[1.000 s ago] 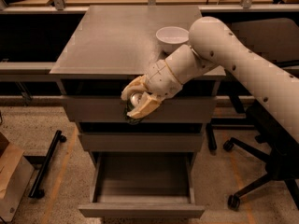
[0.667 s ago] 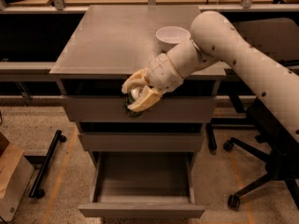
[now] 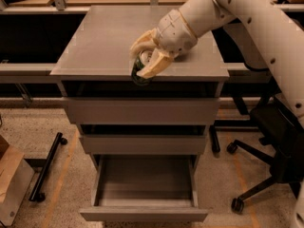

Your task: Pick green can from bottom drawer and place on counter

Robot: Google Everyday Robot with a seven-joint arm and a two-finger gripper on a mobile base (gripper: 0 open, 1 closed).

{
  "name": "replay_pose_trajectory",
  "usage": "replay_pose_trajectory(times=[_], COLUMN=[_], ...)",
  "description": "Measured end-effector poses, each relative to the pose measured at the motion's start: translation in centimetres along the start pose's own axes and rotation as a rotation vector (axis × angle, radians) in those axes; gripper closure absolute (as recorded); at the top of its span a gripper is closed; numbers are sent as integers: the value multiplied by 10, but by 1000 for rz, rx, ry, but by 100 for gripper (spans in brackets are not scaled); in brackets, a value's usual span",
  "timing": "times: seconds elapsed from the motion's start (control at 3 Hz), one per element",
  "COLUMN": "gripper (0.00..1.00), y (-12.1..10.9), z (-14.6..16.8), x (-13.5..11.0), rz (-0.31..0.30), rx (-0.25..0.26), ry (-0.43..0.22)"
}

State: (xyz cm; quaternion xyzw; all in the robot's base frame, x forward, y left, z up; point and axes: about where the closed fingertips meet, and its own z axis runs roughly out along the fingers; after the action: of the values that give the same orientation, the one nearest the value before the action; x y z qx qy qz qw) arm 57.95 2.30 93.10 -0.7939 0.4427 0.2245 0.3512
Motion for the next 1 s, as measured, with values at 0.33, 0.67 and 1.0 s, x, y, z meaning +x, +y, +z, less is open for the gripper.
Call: replay_pose_trajectory(times=[0.33, 0.67, 1.0], gripper=[100, 100, 100], y=[-27, -57, -90], z=[-28, -36, -42], x=[-10, 4, 22], rz=[-39, -24, -10], rx=[27, 30, 70], ry=[47, 76, 85])
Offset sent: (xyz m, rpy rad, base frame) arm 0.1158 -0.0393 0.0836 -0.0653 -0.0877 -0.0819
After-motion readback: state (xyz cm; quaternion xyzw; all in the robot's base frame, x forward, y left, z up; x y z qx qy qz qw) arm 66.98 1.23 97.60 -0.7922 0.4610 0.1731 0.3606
